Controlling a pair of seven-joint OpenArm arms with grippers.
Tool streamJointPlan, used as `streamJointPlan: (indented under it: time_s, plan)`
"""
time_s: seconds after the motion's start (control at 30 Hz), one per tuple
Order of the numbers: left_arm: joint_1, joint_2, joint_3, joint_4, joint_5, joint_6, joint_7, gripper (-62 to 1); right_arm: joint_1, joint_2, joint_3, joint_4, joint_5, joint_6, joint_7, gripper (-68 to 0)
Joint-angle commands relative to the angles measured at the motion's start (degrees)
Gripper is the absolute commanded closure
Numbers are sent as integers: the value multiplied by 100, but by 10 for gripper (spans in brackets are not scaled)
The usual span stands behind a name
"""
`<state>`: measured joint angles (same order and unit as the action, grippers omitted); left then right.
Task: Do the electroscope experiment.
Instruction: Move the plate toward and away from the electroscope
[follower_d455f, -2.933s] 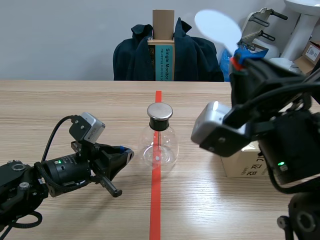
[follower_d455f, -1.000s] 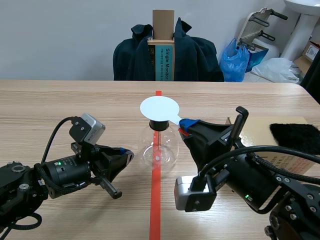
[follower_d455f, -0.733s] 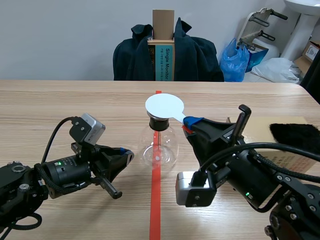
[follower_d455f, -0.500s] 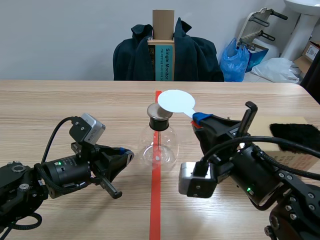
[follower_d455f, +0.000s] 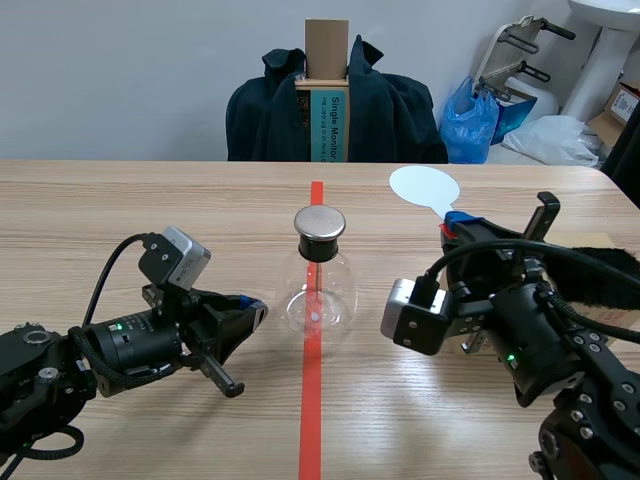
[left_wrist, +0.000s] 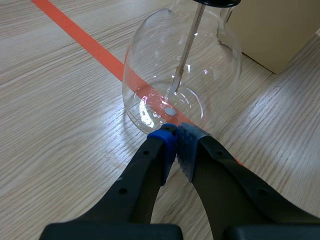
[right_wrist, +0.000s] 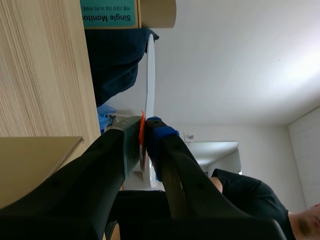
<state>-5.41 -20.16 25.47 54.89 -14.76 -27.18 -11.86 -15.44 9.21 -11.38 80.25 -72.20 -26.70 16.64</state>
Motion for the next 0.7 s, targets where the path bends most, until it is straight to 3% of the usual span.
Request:
streamJointPlan:
  time_s: [0.0,0.2,0.67]
  plan:
    - [-31,13,-44,125,-39,-28,-76,-27,37,63,7,116,59,-61,17,-7]
    - [-31,13,-44,125,-39,-28,-76,-27,37,63,7,116,59,-61,229,-7]
    - [-31,13,-44,125,-39,-28,-79,-27,37,63,7,116,59,-63,1812,-7]
